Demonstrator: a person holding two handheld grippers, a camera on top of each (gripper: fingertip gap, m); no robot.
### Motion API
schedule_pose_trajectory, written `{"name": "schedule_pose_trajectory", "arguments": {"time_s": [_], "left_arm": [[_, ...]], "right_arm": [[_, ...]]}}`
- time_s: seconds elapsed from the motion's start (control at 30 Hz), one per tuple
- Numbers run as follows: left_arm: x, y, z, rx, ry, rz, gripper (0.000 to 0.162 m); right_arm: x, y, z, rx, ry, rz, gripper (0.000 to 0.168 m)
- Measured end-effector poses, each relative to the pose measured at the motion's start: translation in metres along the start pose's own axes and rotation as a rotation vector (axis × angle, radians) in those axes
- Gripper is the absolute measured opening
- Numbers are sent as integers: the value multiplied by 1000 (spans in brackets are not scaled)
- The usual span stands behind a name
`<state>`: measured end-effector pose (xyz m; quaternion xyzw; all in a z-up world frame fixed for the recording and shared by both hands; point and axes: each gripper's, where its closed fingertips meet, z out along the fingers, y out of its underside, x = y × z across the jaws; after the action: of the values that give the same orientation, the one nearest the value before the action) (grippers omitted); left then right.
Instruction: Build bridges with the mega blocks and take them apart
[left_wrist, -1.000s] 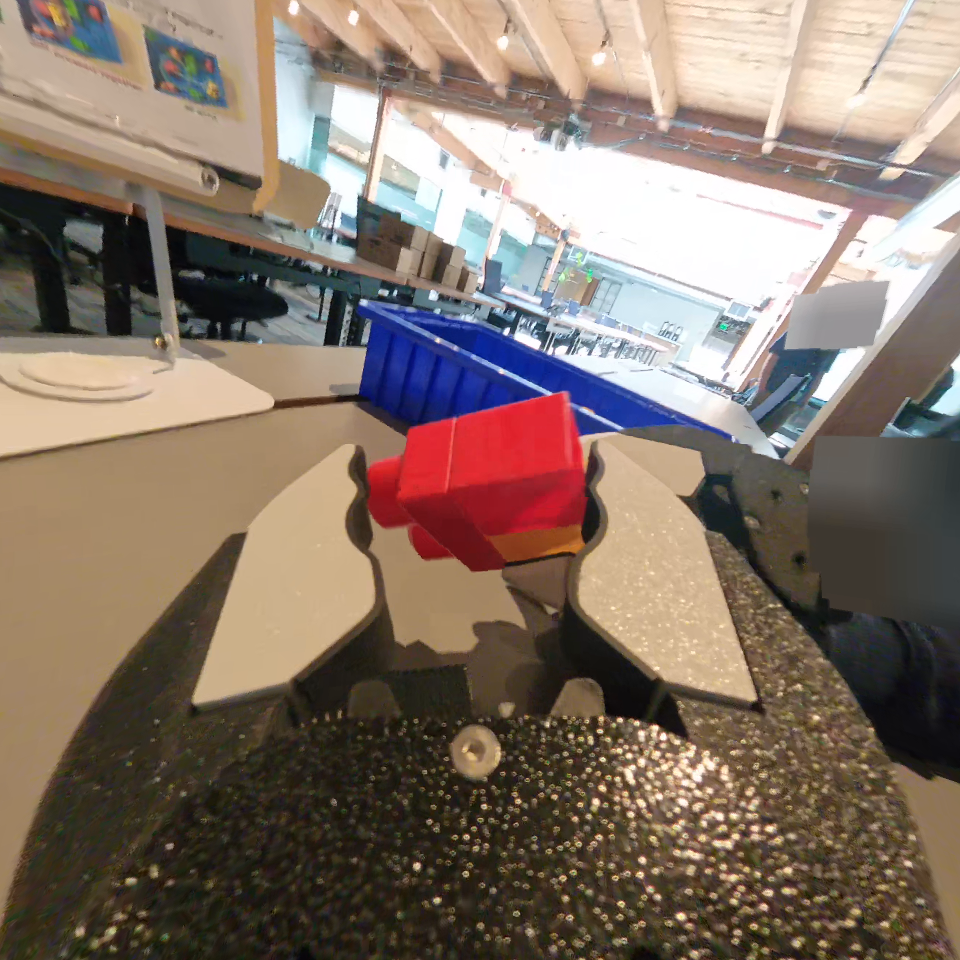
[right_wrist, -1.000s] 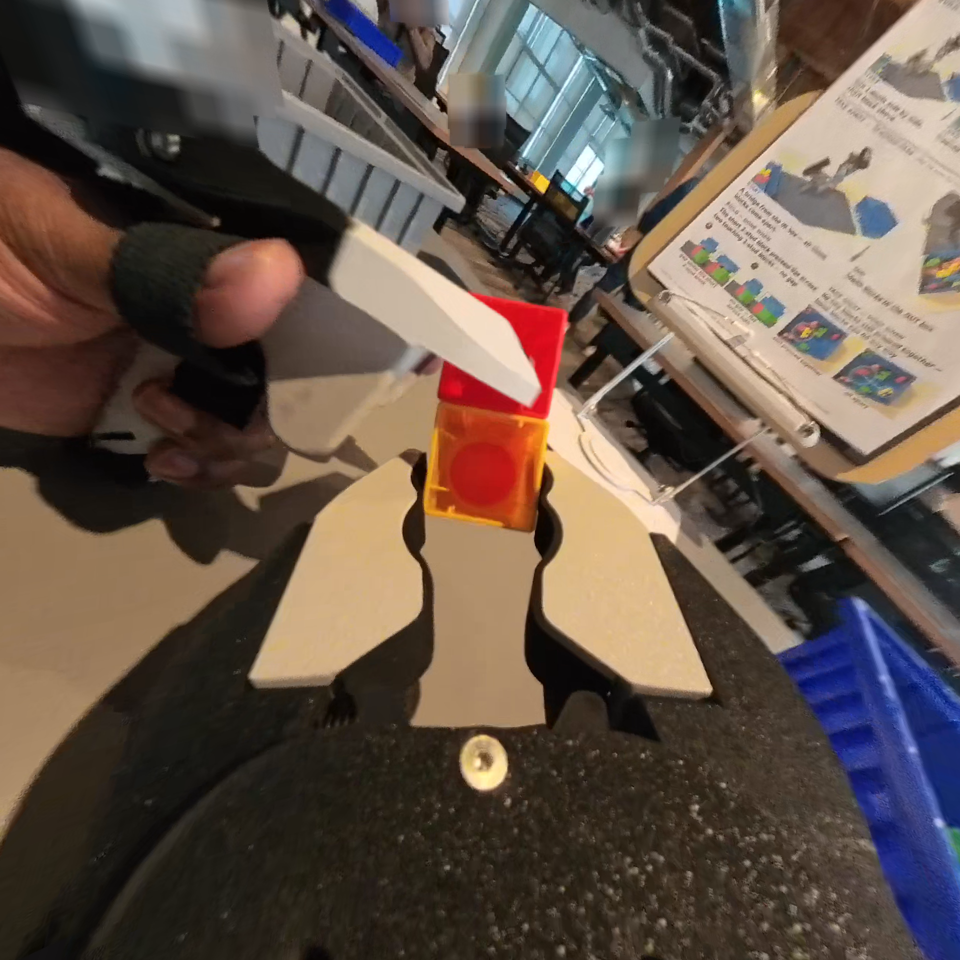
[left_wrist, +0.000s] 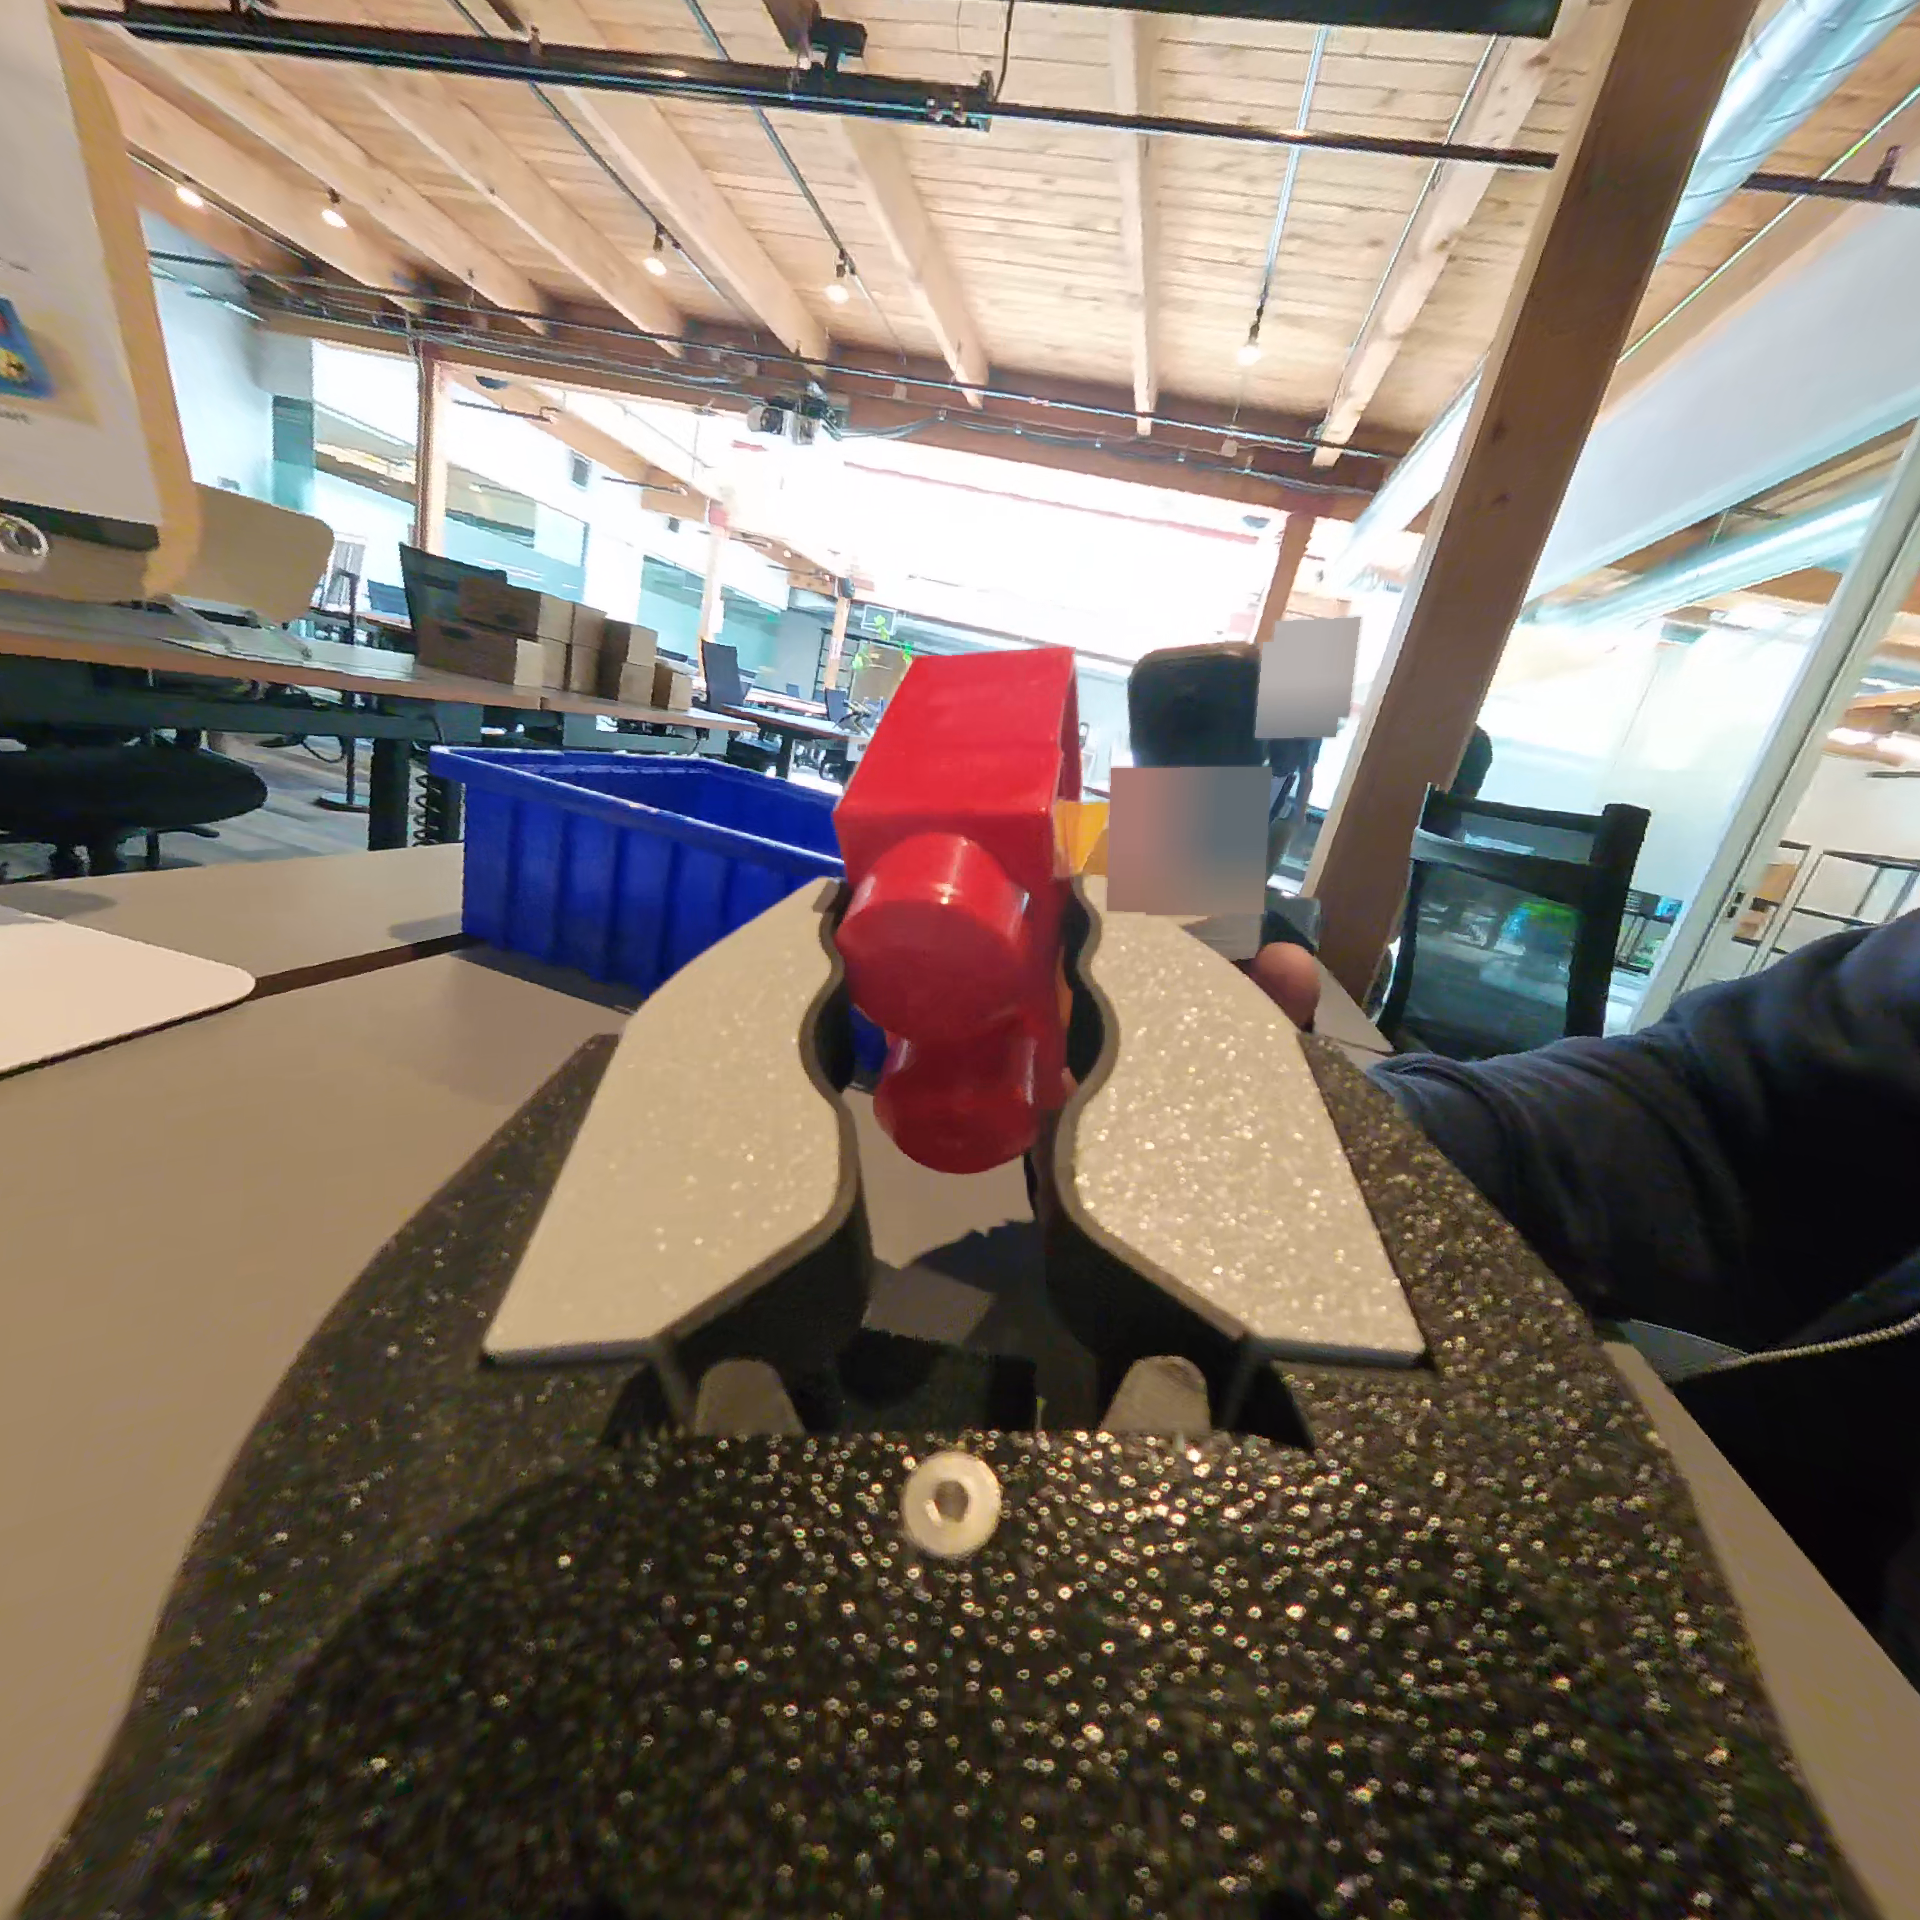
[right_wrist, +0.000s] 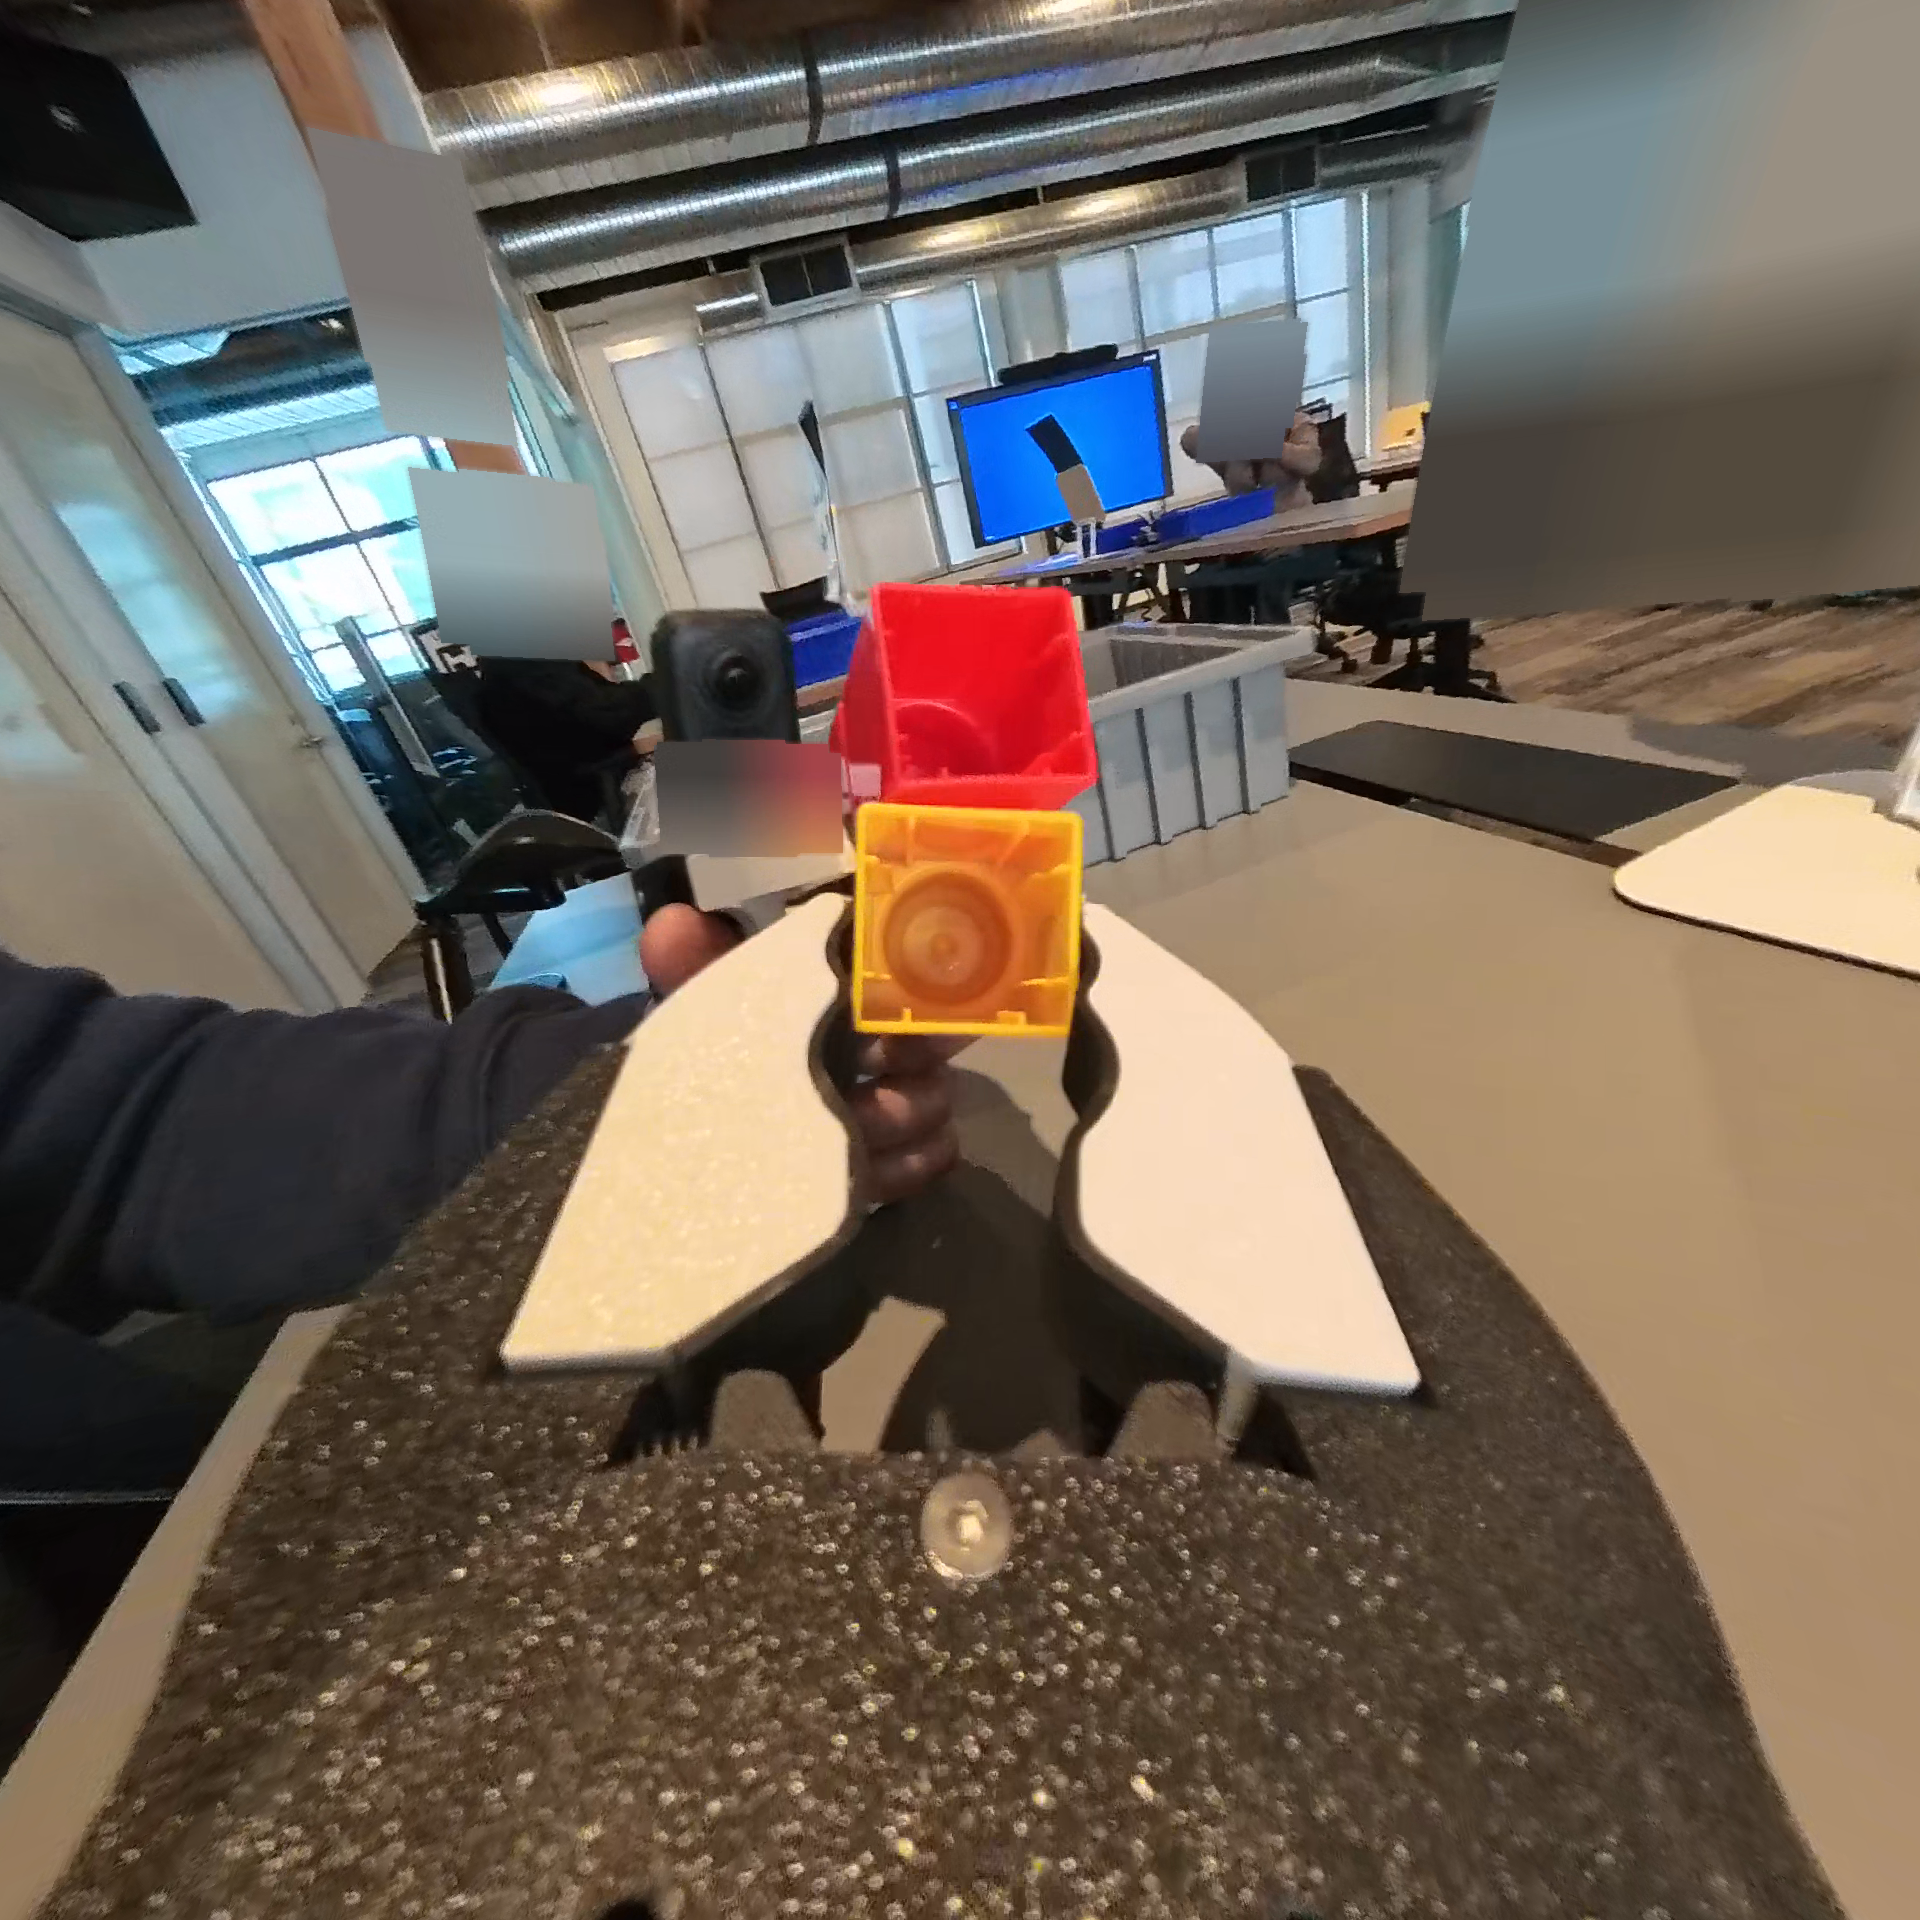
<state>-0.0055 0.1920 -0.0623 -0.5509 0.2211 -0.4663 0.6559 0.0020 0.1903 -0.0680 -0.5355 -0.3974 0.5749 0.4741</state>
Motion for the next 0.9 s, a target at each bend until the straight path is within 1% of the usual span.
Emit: {"name": "schedule_pose_trajectory", "arguments": {"time_s": [0.07, 0.13, 0.17, 0.2, 0.27, 0.33, 0.4, 0.43, 0.5, 0.53, 0.6, 0.63, 0.7, 0.73, 0.77, 0.8, 0.87, 0.9], "left_arm": [[4, -3, 0, 33, 27, -20, 36], [12, -10, -3, 84, 91, -61, 36], [12, -16, -6, 123, 114, -98, 36], [9, -23, -10, 163, 108, -127, 36], [-1, -29, -16, 186, 83, -144, 36], [-7, -26, -18, 144, 40, -86, 36], [-9, -25, -18, 125, 23, -73, 36], [-10, -24, -17, 120, 17, -76, 36], [-9, -20, -14, 103, 14, -77, 36], [-8, -18, -12, 89, 14, -72, 36], [-5, -11, -9, 51, 14, -48, 36], [-4, -8, -8, 34, 14, -33, 36], [-3, -4, -6, 11, 9, -14, 36], [-2, -3, -6, 5, 10, -10, 36], [-1, -3, -5, 2, 12, -9, 36], [-1, -4, -4, 2, 14, -9, 36], [-1, -2, -2, -5, 22, -17, 36], [-1, 0, -1, -10, 22, -21, 36]], "right_arm": [[-4, -4, -1, 20, -15, 9, 37], [-10, -11, -3, 72, -105, 112, 37], [-11, -19, -8, 126, -161, 182, 37], [-9, -27, -13, 175, -183, 237, 36], [-1, -31, -18, 185, -151, 241, 37], [-10, -32, -16, 131, -126, 135, 37], [-23, -36, -10, 56, -78, -2, 37], [-25, -41, -10, 19, -25, -83, 37], [-14, -58, -22, -71, 143, -257, 37], [-1, -73, -37, -111, 267, -350, 37], [31, -101, -88, -251, 526, -509, 37], [49, -106, -123, -372, 641, -515, 37], [86, -110, -204, -542, 851, -408, 37], [99, -101, -237, -630, 880, -302, 37], [106, -85, -262, -732, 864, -185, 37], [110, -70, -279, -826, 829, -102, 37], [102, -33, -297, -1056, 676, 20, 37], [95, -17, -301, -1164, 589, 38, 37]]}}
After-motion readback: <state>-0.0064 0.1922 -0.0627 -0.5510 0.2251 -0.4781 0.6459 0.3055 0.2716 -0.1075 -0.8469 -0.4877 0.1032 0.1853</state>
